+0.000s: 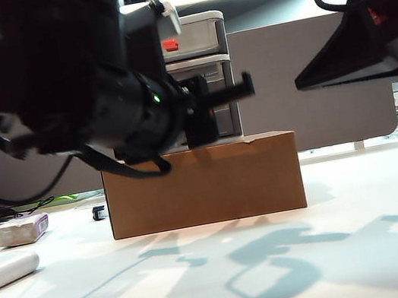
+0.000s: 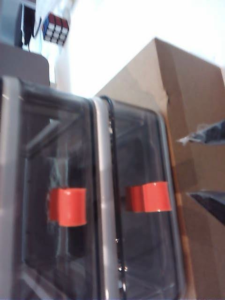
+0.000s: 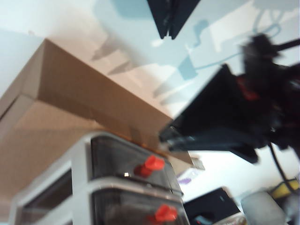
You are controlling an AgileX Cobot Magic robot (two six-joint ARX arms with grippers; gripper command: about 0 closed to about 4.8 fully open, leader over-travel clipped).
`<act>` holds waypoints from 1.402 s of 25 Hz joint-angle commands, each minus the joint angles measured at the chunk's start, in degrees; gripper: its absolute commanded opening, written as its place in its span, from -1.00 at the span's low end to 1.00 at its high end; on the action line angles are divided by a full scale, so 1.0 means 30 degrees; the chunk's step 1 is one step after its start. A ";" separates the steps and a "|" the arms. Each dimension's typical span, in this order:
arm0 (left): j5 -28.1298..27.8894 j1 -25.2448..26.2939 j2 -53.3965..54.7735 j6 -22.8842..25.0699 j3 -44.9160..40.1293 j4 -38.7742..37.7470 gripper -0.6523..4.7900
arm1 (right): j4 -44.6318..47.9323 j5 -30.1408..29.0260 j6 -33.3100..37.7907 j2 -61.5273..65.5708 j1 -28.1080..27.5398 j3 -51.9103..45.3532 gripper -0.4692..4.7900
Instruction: Open the third layer of the drawer on the table, pick up the earphone case on the table and put it in, and finally close the drawer.
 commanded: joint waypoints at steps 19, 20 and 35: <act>-0.2229 0.0787 0.1698 0.0954 0.1741 0.0838 -0.32 | 0.0758 -0.0124 -0.0204 -0.0036 0.0000 0.0124 -0.84; -0.2222 0.0831 0.1698 0.0896 0.1749 0.0838 -0.32 | 0.0750 -0.0124 -0.0204 -0.0036 0.0000 0.0124 -0.84; -0.1086 0.1035 0.1698 0.0918 0.2047 0.0845 -0.32 | 0.0743 -0.0124 -0.0204 -0.0036 0.0000 0.0117 -0.84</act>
